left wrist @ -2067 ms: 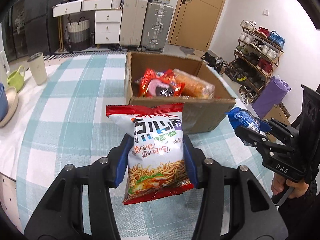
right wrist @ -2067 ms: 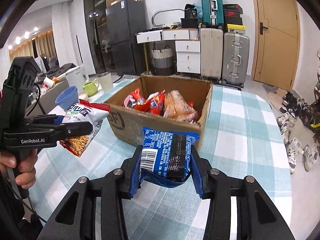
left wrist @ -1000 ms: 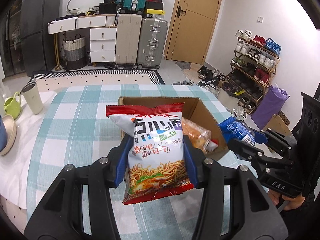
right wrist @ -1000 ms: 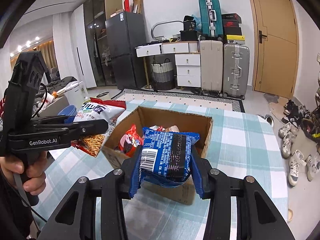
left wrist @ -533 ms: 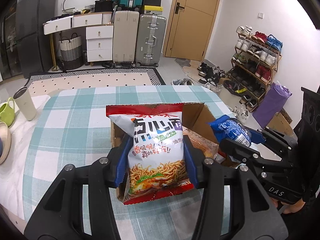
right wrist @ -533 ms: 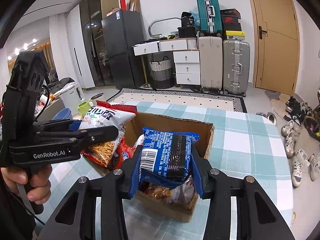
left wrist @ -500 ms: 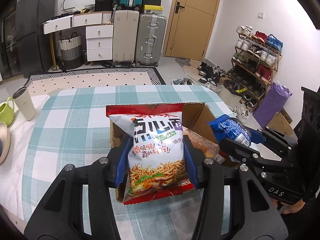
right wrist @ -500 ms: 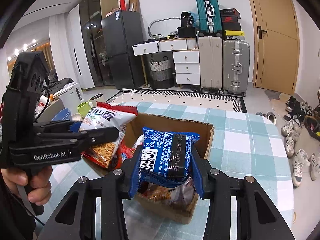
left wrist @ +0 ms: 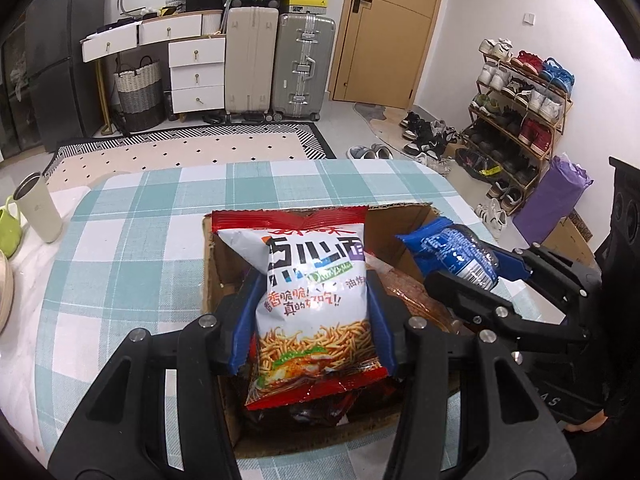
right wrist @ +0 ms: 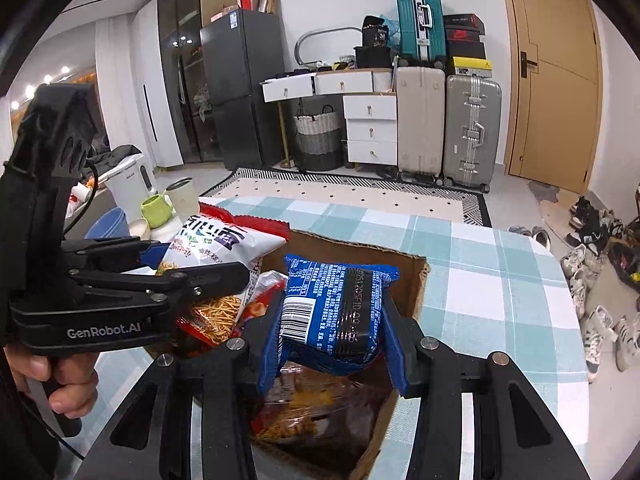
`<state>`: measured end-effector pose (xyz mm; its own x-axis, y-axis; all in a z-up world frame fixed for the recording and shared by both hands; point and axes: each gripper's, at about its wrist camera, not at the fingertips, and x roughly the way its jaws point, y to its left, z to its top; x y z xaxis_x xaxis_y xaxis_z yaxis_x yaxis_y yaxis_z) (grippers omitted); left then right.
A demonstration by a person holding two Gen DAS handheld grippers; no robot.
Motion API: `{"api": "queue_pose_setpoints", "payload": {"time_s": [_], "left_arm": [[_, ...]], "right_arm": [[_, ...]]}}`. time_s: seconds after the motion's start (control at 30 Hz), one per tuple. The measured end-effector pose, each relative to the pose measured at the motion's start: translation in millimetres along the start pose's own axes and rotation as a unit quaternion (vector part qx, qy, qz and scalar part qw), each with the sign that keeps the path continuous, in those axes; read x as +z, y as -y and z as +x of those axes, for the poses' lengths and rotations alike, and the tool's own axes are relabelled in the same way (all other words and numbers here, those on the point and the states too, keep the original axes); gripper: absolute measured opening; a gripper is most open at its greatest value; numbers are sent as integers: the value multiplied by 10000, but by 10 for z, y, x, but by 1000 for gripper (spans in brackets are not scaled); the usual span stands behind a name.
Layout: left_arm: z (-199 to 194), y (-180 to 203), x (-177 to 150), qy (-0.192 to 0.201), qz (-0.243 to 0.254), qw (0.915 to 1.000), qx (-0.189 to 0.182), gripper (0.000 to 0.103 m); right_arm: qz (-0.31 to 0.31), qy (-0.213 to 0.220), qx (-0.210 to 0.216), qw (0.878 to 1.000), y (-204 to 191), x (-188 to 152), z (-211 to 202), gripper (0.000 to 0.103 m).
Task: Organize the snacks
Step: 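Lift both snacks and carry them over the box, then lower both snacks into the box and open both tools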
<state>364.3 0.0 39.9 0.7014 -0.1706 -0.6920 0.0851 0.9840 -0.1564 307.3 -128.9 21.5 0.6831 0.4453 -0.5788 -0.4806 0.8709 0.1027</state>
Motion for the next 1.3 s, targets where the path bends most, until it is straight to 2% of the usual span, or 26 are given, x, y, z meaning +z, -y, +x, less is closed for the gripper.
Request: {"api": "queue_pose_setpoints", "payload": {"time_s": [0.57, 0.8, 0.93, 1.0, 1.1, 1.3], "left_arm": [[445, 72, 40, -116, 301, 9994, 111, 47], [560, -48, 75, -195, 221, 9995, 132, 47], [542, -30, 62, -169, 327, 9991, 215, 47], [517, -26, 63, -158, 313, 9991, 246, 48], [455, -24, 42, -99, 299, 9991, 278, 56], [252, -51, 0, 37, 148, 9998, 125, 77]], "right_arm": [[-233, -15, -107, 9997, 118, -51, 227, 44], [-260, -34, -110, 9996, 115, -45, 255, 44], [-245, 41, -97, 9996, 124, -28, 206, 53], [-267, 71, -103, 9996, 129, -29, 157, 54], [-230, 64, -139, 9996, 152, -41, 97, 56], [-194, 184, -115, 9996, 135, -70, -80, 80]]}}
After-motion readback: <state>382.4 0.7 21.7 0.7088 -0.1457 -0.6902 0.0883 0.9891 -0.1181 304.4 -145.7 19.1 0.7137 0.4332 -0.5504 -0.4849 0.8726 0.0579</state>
